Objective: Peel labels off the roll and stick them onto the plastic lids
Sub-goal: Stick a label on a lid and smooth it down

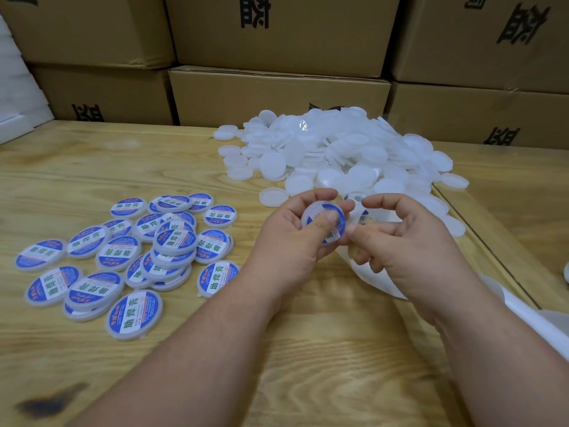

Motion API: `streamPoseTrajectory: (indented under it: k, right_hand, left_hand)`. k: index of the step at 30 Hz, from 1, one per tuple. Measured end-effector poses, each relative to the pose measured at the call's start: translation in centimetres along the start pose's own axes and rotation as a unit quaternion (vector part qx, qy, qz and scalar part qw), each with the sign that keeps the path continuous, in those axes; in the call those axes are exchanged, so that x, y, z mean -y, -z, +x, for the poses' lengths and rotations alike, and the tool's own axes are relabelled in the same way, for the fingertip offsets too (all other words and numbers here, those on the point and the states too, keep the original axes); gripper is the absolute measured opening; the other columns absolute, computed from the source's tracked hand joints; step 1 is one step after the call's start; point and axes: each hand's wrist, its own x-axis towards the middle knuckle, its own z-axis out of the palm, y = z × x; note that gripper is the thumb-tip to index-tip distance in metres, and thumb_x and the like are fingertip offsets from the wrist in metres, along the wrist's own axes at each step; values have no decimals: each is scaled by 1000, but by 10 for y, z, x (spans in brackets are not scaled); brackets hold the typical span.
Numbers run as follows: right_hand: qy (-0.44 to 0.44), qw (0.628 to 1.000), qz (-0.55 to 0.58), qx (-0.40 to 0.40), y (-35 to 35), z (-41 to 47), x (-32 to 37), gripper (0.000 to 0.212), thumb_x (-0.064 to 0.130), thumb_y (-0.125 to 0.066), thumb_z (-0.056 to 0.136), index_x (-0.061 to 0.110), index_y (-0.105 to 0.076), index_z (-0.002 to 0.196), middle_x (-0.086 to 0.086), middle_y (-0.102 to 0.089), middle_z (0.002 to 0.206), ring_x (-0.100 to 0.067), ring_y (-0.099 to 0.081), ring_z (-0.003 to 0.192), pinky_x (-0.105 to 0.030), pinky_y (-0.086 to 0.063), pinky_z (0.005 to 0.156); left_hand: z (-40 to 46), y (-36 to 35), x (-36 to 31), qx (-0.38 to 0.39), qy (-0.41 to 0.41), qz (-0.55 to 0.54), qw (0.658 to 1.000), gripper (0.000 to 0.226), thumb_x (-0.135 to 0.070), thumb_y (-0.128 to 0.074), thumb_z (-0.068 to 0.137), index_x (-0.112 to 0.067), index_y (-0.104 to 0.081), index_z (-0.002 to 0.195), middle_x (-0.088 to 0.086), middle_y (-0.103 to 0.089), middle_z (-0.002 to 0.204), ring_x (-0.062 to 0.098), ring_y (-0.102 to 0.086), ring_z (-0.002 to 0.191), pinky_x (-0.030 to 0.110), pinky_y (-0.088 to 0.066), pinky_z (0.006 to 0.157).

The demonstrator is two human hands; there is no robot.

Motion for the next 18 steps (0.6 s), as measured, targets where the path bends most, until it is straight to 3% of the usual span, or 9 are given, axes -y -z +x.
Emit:
streamPoseTrajectory:
  k: [6, 9, 14, 18]
  right_hand:
    - [-28, 998, 48, 2, 4, 1, 2, 14, 24, -64, 98, 25, -65, 113, -4, -80, 87, -21, -76, 68, -26, -53, 54]
    - [-25, 997, 46, -49, 8, 3, 2, 10, 22, -62, 98, 19, -68, 105, -5, -79, 80, -18, -73, 61, -26, -50, 51]
    - [19, 988, 23, -153, 13, 4, 0, 11, 22, -61, 94, 22, -71, 89, 1, -76, 70, -8, -61, 52, -29, -45, 58]
    - [51, 978, -12, -200, 10, 7, -9, 9, 26, -62, 92, 26, -68, 85, 8, -69, 64, -3, -56, 51, -30, -47, 61]
  left_hand:
    - [0, 5, -1, -12, -13, 25, 1000, 27, -5, -60, 98, -23, -60, 118, 1, -76, 116, 15, -69, 116, 28, -59, 83]
    - [0, 6, -3, -36, -22, -3, 999, 28, -4, -61, 94, -19, -59, 118, 6, -76, 113, 18, -70, 114, 28, -60, 81]
    - [0, 6, -10, -96, -33, -5, 995, 45, -7, -82, 80, -19, -57, 115, 6, -78, 106, 25, -75, 100, 27, -60, 72]
    - [0, 5, -18, -146, -33, 17, 989, 18, -25, -68, 97, -21, -61, 113, 2, -79, 101, 25, -78, 89, 27, -60, 62]
